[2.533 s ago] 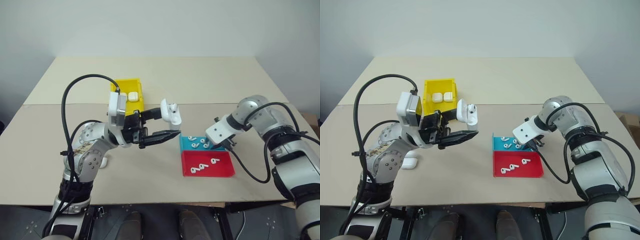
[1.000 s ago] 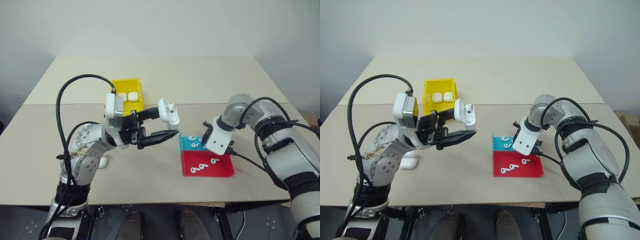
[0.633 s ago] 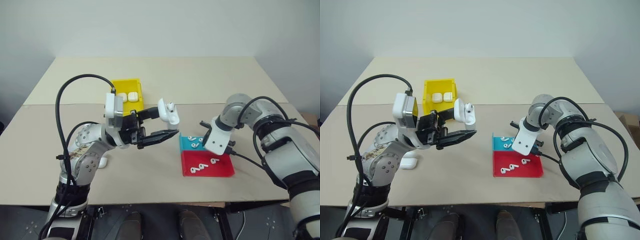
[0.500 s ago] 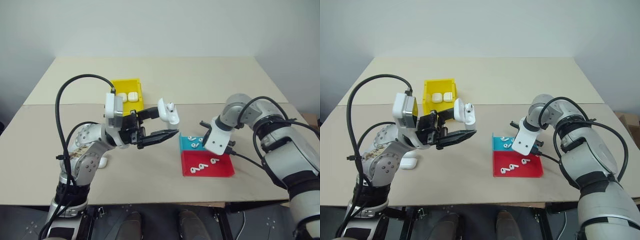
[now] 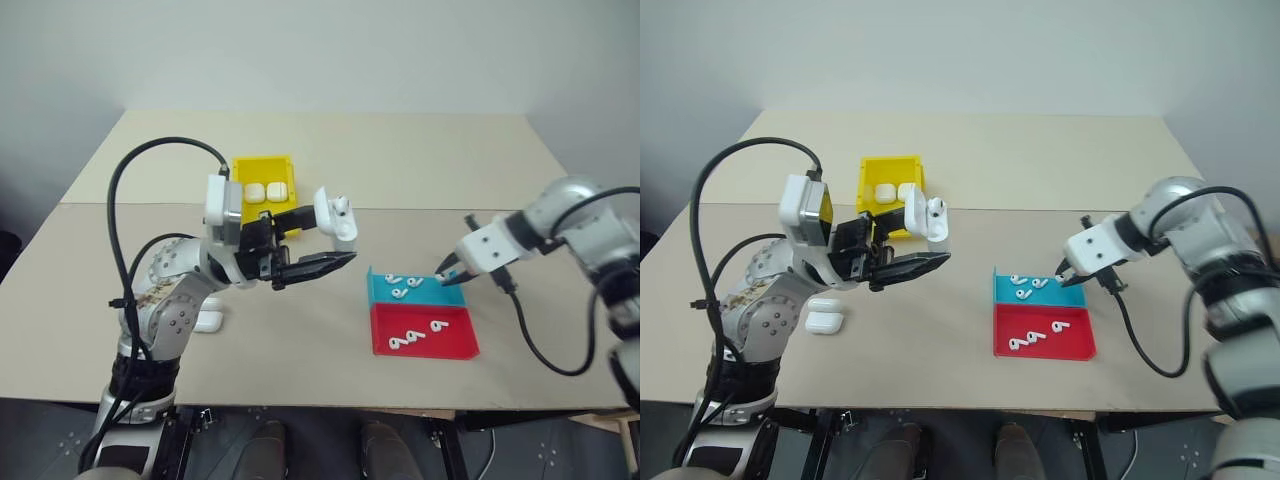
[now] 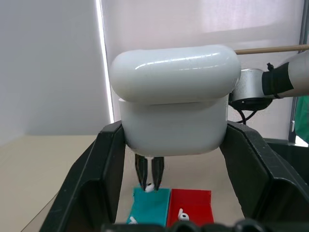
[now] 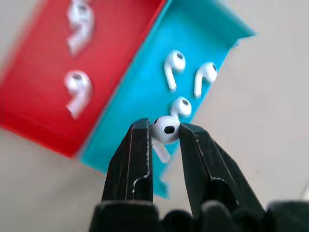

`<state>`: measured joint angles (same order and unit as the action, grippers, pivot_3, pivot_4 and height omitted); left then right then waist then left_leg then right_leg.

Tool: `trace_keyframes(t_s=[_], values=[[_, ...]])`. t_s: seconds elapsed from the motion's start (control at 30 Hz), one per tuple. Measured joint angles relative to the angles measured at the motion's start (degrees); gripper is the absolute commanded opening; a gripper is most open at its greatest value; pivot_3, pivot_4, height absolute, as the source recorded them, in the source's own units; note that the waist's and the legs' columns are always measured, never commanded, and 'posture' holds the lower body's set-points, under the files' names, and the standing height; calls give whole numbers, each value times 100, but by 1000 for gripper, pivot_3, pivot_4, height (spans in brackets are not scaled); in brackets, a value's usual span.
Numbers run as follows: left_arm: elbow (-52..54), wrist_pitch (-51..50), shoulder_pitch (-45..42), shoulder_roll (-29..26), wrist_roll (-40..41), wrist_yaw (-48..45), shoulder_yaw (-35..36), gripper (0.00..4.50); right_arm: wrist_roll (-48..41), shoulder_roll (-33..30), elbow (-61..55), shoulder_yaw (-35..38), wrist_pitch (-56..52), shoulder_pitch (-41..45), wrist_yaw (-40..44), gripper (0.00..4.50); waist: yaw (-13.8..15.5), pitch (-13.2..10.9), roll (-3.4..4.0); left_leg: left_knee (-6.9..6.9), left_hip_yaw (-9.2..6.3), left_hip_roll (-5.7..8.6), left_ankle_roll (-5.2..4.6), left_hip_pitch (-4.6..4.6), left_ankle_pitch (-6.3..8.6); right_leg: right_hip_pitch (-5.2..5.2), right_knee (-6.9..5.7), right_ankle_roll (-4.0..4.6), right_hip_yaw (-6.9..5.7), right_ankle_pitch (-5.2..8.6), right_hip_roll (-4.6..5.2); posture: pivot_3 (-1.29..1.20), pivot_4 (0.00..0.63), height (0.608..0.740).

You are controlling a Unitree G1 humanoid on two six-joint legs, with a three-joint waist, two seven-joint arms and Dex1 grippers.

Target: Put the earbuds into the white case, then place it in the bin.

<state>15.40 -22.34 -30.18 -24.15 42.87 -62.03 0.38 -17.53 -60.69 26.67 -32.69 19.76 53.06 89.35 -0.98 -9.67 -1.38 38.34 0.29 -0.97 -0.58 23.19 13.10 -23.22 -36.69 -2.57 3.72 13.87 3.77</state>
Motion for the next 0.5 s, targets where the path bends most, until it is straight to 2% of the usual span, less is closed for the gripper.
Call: trace_keyframes(t_s=[0.13,0.27,0.37,0.5], values=[[-256,8,-166,128,-4,-205,-131,2739,-2163,-68,-1487,1182,-2680,-793,-241,630,-69,-1,0,2,1,-3,-1,-5,-1,3,-10,2,12,-1,-15,0,150,740],[-458,10,-256,163,-9,-387,-185,2739,-3998,259,-2282,2575,-4990,-940,-1789,630,-61,-1,-1,6,-3,-4,-1,-1,-1,3,-8,3,10,-3,-26,0,150,740],[-563,17,-388,180,-28,-494,-207,2739,-5160,448,-2702,3385,-6197,-1018,-2894,630,2,-1,-1,6,1,-2,-1,12,0,-4,2,-1,8,0,-26,0,150,740],[-756,23,-536,234,-94,-614,-262,2739,-6201,651,-3443,3897,-7065,-1161,-3920,630,28,-1,-1,6,2,-1,-4,27,2,-10,10,-5,4,2,-26,0,150,740]])
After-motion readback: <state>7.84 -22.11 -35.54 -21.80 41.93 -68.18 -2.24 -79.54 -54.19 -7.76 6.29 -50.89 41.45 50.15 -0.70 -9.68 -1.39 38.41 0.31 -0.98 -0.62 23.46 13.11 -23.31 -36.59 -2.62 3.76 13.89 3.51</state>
